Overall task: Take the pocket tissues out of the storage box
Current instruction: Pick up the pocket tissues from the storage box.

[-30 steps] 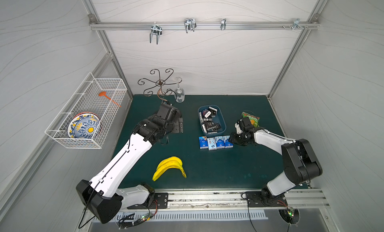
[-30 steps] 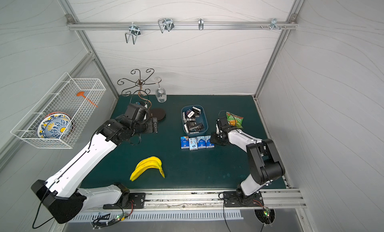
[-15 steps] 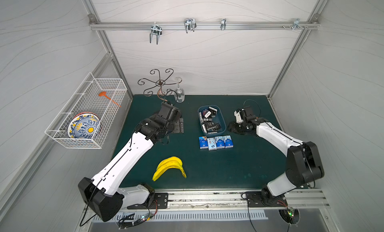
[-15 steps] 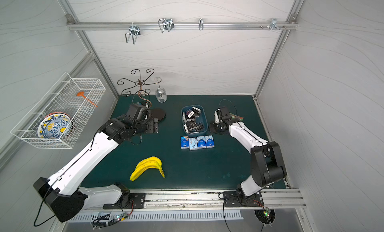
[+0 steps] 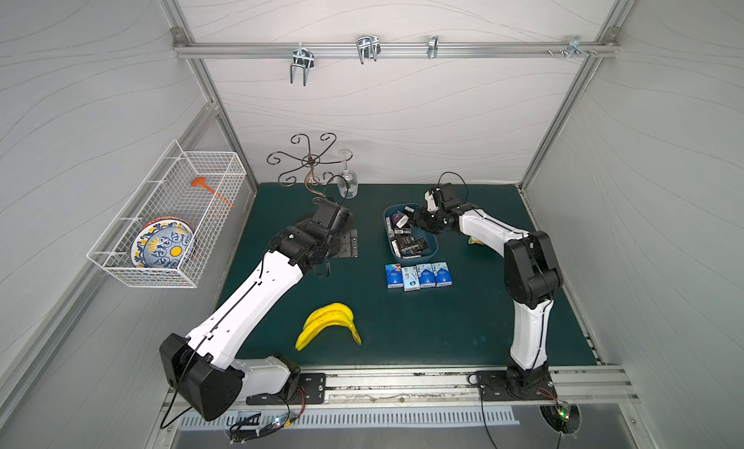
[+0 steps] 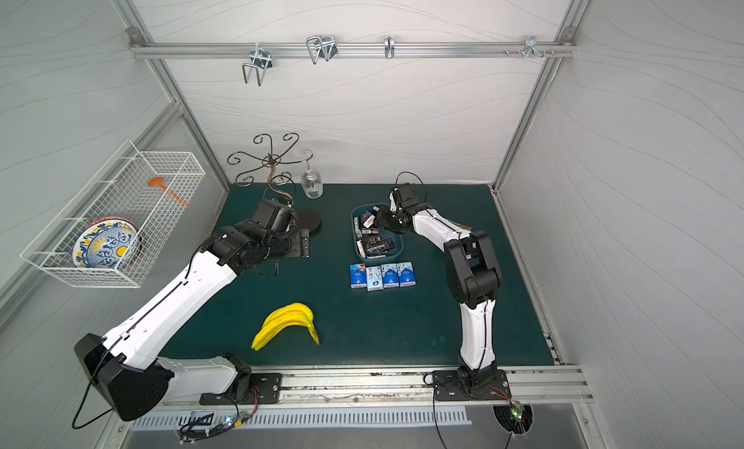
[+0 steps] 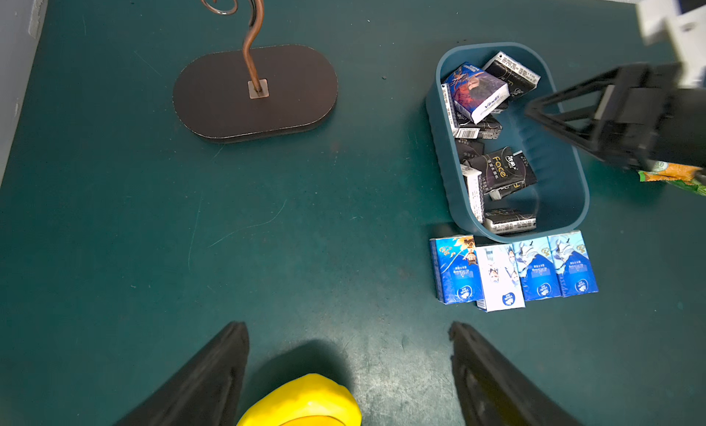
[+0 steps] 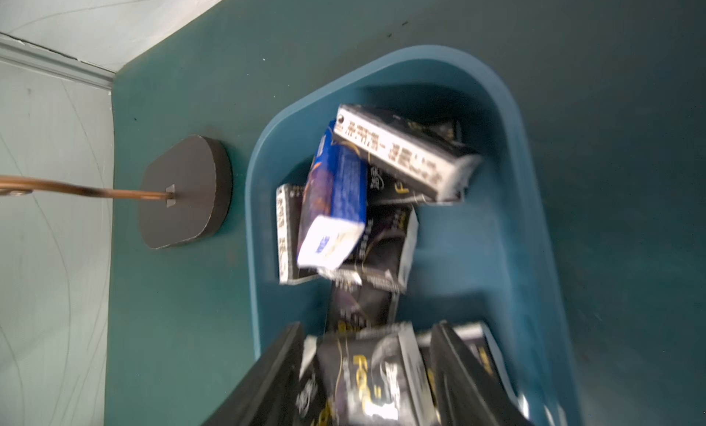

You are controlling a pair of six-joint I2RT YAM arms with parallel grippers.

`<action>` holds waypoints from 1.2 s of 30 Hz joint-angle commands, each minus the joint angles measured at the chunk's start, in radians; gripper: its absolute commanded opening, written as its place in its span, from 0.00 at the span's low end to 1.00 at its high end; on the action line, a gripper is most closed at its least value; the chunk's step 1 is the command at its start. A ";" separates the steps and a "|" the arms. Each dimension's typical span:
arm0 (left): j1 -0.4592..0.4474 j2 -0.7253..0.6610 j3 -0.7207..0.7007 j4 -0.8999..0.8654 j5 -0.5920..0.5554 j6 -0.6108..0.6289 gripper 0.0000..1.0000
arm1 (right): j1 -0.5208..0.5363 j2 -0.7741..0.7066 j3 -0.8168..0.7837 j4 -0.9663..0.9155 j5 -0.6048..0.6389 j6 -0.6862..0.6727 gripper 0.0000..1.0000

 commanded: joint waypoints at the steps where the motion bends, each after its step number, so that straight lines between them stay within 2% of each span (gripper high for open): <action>1: -0.002 -0.008 0.022 0.007 -0.019 0.021 0.87 | 0.006 0.050 0.020 0.135 -0.069 0.094 0.60; 3: -0.002 -0.008 0.019 0.004 -0.020 0.026 0.87 | 0.010 0.081 0.032 0.179 -0.071 0.124 0.60; 7: -0.002 -0.021 0.009 0.001 -0.024 0.034 0.87 | 0.016 0.164 0.132 0.129 -0.060 0.151 0.60; 10: -0.002 -0.036 0.001 0.005 -0.027 0.041 0.87 | 0.020 0.199 0.153 0.162 -0.070 0.178 0.59; 14: -0.001 -0.044 0.002 0.001 -0.030 0.047 0.87 | 0.021 0.235 0.191 0.138 -0.072 0.189 0.56; 19: -0.001 -0.054 -0.013 0.007 -0.034 0.053 0.87 | 0.022 0.186 0.113 0.205 -0.051 0.204 0.57; 28: -0.001 -0.054 -0.014 0.010 -0.028 0.055 0.87 | 0.036 0.099 0.071 0.217 0.001 0.193 0.59; 36: -0.001 -0.060 -0.018 0.007 -0.031 0.062 0.87 | 0.060 0.129 0.124 0.184 0.028 0.193 0.60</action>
